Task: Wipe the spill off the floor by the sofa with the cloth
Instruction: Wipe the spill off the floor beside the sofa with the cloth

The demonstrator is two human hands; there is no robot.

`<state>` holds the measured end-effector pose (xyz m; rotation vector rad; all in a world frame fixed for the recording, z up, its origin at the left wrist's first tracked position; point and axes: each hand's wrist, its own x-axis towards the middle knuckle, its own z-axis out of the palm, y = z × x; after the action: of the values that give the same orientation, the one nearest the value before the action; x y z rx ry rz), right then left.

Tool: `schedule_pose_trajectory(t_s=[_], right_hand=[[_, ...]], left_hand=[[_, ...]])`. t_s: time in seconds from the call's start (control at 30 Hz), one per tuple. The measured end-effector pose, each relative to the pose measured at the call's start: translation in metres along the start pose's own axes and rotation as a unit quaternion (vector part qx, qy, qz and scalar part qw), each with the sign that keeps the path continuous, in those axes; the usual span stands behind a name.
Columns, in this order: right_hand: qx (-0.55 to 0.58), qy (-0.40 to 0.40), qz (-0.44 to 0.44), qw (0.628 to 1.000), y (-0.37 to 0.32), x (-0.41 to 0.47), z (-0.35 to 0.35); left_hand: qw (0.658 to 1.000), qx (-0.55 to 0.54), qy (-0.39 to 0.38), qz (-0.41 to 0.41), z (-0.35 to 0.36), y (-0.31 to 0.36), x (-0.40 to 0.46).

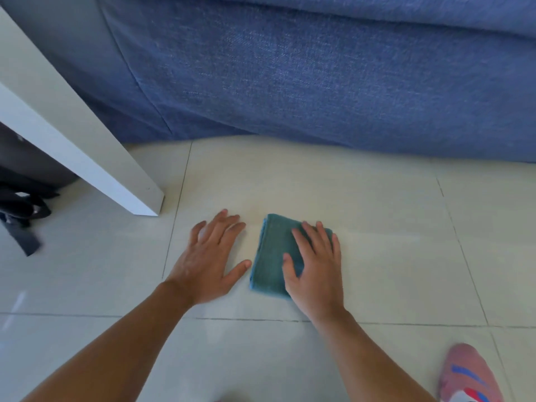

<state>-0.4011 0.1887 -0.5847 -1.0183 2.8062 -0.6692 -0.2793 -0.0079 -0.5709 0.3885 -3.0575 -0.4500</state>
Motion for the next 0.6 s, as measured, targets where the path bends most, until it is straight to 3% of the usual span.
schedule_pose_trajectory(t_s=[0.07,0.17,0.3,0.43,0.53,0.6], right_hand=[[-0.066,-0.075,0.014,0.995,-0.013,0.017,0.012],[-0.101,-0.103,0.028,0.989,-0.046,0.027,0.032],[-0.083,-0.141,-0.108,0.981,-0.050,-0.031,0.038],[-0.154,-0.123,0.006,0.980,-0.003,-0.041,0.016],[-0.169,-0.106,0.089,0.976,-0.007,0.010,0.016],[-0.165,-0.108,0.091,0.976,-0.025,0.037,0.020]], left_hand=[[0.998,0.022,-0.018,-0.051,0.005,-0.014,-0.011],[0.992,0.031,-0.012,-0.122,0.011,-0.032,-0.027],[0.989,0.035,-0.006,-0.146,0.014,-0.039,-0.031],[0.990,0.032,-0.009,-0.140,0.015,-0.041,-0.034],[0.990,0.024,0.005,-0.136,0.015,-0.044,-0.033],[0.991,0.022,0.011,-0.135,0.016,-0.045,-0.032]])
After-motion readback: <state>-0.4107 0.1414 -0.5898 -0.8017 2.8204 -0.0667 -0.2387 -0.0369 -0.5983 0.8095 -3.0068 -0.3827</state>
